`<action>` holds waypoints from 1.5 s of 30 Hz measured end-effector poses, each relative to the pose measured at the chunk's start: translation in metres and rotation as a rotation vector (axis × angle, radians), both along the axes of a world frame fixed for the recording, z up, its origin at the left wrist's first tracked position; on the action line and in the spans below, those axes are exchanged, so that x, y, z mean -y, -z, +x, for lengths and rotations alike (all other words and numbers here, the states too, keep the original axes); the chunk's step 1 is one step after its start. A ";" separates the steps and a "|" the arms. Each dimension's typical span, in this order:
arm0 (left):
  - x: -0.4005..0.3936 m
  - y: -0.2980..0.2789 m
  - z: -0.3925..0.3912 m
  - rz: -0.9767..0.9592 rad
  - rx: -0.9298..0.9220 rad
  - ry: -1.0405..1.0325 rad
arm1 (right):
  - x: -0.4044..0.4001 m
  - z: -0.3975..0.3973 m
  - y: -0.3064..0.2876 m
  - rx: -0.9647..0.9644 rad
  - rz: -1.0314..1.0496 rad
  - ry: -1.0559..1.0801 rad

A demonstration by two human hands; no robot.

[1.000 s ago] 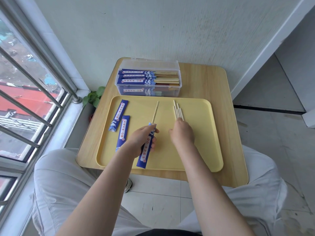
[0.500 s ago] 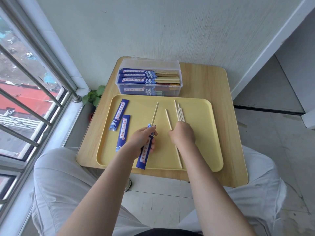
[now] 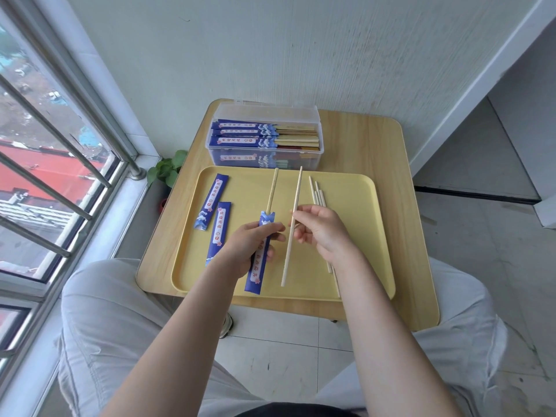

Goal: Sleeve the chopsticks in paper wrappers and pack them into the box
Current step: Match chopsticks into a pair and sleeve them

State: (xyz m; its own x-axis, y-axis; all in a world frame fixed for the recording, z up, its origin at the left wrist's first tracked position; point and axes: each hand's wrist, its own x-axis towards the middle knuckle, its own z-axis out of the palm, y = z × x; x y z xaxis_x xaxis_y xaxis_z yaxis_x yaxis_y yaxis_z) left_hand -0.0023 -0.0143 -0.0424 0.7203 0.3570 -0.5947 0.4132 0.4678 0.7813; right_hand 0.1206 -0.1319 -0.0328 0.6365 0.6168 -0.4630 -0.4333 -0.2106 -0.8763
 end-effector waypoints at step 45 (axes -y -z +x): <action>0.004 -0.005 0.005 0.331 -0.118 0.199 | -0.005 0.006 -0.015 0.374 -0.029 0.332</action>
State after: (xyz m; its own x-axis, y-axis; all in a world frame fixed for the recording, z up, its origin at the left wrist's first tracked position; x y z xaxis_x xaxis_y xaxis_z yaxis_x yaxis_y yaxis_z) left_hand 0.0026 -0.0186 -0.0374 0.7285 0.4034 -0.5536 0.5659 0.1009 0.8183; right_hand 0.1265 -0.1266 -0.0179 0.9220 0.3430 -0.1797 -0.1386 -0.1411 -0.9802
